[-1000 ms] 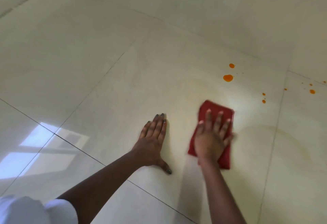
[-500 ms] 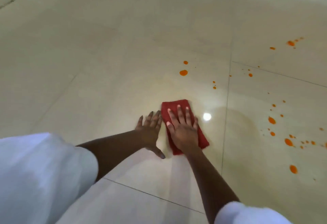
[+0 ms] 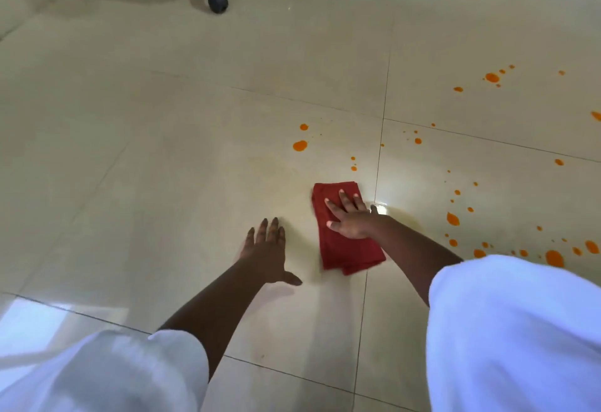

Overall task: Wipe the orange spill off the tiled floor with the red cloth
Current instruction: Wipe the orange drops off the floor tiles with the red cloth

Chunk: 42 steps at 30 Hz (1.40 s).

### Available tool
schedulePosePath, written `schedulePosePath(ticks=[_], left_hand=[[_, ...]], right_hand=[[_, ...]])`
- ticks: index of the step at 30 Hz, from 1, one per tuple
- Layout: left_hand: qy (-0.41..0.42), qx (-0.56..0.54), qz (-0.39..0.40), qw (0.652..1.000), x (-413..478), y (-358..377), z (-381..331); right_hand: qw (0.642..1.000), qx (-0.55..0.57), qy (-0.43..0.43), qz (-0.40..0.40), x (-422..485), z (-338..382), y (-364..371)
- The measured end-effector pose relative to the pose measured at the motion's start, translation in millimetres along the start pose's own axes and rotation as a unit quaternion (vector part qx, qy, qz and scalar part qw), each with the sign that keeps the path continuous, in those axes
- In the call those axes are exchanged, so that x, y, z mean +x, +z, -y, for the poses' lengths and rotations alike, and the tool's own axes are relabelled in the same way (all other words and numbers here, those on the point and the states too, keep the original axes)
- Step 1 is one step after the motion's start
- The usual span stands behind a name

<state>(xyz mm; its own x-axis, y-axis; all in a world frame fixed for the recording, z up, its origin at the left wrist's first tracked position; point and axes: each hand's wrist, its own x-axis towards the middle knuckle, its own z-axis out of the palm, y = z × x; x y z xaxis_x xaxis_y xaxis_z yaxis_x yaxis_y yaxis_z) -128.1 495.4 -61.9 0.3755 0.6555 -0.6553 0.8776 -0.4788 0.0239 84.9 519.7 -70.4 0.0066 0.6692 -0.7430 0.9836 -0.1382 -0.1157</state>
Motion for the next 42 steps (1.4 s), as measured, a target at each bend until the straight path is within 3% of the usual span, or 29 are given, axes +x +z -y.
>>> schedulePosePath(ticks=[7,14,18,23,27,35,40,42], left_hand=[[0.06,0.063,-0.029,0.996,5,-89,-19],[0.108,0.213,0.029,0.971,23,-131,11],[0.126,0.205,0.036,0.97,32,-165,43],[0.143,0.158,-0.024,0.977,60,-132,68],[0.171,0.126,-0.076,0.974,88,-67,72],[0.243,0.062,-0.115,0.961,117,-44,68],[0.287,0.073,-0.139,0.945,133,-42,84],[0.272,0.055,-0.15,0.949,137,-39,86]], right_hand=[[1.0,-0.015,-0.007,0.024,-4,3,-9],[0.999,-0.039,0.002,0.031,19,1,-37],[0.998,-0.053,0.016,-0.03,17,5,-29],[0.978,0.001,0.032,-0.207,12,16,20],[0.953,0.05,0.076,-0.291,20,28,49],[0.94,0.101,0.095,-0.312,39,56,35],[0.892,0.166,0.235,-0.348,54,48,37],[0.886,0.175,0.235,-0.359,53,73,44]])
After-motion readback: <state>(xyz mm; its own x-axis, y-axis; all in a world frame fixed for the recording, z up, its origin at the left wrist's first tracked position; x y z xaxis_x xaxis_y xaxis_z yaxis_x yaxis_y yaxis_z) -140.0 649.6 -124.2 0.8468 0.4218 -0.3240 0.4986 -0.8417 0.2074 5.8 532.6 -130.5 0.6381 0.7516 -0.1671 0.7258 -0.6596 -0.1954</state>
